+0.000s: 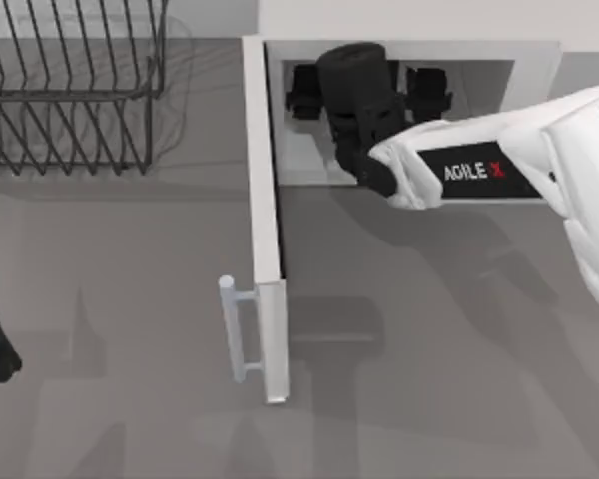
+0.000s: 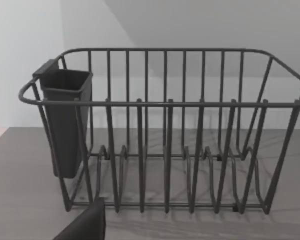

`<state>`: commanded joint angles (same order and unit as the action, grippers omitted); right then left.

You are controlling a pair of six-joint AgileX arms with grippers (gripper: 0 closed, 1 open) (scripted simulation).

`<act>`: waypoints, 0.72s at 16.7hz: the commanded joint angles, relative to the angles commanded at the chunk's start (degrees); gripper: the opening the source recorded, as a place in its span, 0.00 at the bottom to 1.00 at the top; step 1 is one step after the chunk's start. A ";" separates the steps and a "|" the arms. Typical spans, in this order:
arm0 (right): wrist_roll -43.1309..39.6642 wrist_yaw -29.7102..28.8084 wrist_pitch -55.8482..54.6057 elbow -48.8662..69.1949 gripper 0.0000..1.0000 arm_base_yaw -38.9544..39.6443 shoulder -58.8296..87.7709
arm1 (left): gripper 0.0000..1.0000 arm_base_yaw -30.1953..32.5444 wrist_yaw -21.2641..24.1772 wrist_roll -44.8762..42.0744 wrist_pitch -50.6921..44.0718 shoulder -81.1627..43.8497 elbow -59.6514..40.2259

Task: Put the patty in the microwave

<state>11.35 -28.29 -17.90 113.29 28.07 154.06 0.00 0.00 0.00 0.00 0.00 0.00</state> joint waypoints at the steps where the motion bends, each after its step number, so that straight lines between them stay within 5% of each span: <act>1: 0.00 0.00 0.00 0.00 1.00 0.00 0.00 | 1.00 0.00 0.00 0.00 0.00 0.00 0.00; 3: 0.00 0.00 0.00 0.00 1.00 0.00 0.00 | 1.00 0.00 0.00 0.00 0.00 0.00 0.00; 4: 0.88 -7.72 -4.72 -13.17 1.00 2.62 -8.25 | 1.00 0.00 0.00 0.00 0.00 0.00 0.00; 12: 4.73 -13.28 -10.14 -30.53 1.00 8.94 -17.72 | 1.00 0.00 0.00 0.00 0.00 0.00 0.00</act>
<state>16.08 -41.57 -28.04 82.76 37.01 136.34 0.00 0.00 0.00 0.00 0.00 0.00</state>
